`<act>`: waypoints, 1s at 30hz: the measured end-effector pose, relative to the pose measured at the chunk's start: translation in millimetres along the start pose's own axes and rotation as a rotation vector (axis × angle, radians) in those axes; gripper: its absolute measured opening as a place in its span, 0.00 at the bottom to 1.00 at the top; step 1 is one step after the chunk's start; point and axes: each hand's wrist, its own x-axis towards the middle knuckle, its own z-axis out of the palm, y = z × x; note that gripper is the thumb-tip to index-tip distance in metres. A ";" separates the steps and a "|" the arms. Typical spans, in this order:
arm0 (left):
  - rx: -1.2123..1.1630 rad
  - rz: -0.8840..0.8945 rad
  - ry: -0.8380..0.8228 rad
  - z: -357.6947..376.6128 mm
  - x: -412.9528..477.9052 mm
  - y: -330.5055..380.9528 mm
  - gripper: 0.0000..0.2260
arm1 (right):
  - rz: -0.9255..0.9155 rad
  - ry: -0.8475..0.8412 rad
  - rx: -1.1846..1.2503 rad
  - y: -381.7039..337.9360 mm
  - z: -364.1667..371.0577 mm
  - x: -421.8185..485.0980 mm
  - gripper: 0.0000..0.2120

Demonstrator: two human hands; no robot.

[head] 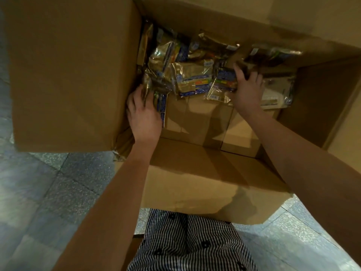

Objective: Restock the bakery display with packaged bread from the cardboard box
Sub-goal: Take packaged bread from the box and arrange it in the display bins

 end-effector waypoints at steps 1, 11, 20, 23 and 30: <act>-0.010 0.012 -0.008 -0.9 0.1 1.5 0.24 | -0.008 0.000 0.006 -2.0 0.0 0.0 0.36; -0.132 -0.049 -0.195 -8.0 -14.6 -9.6 0.28 | -0.004 -0.161 -0.056 -18.6 -8.0 -5.3 0.36; -0.396 -0.002 -0.156 -57.0 -60.7 -2.3 0.22 | 0.010 -0.097 0.418 -25.4 -50.7 -129.8 0.36; -0.491 -0.061 -0.139 -76.4 -79.5 5.2 0.20 | 0.108 -0.009 0.582 -23.2 -70.0 -169.4 0.33; -0.667 -0.129 -0.033 -127.2 -129.0 23.2 0.21 | 0.053 0.093 0.823 -38.2 -110.0 -241.6 0.31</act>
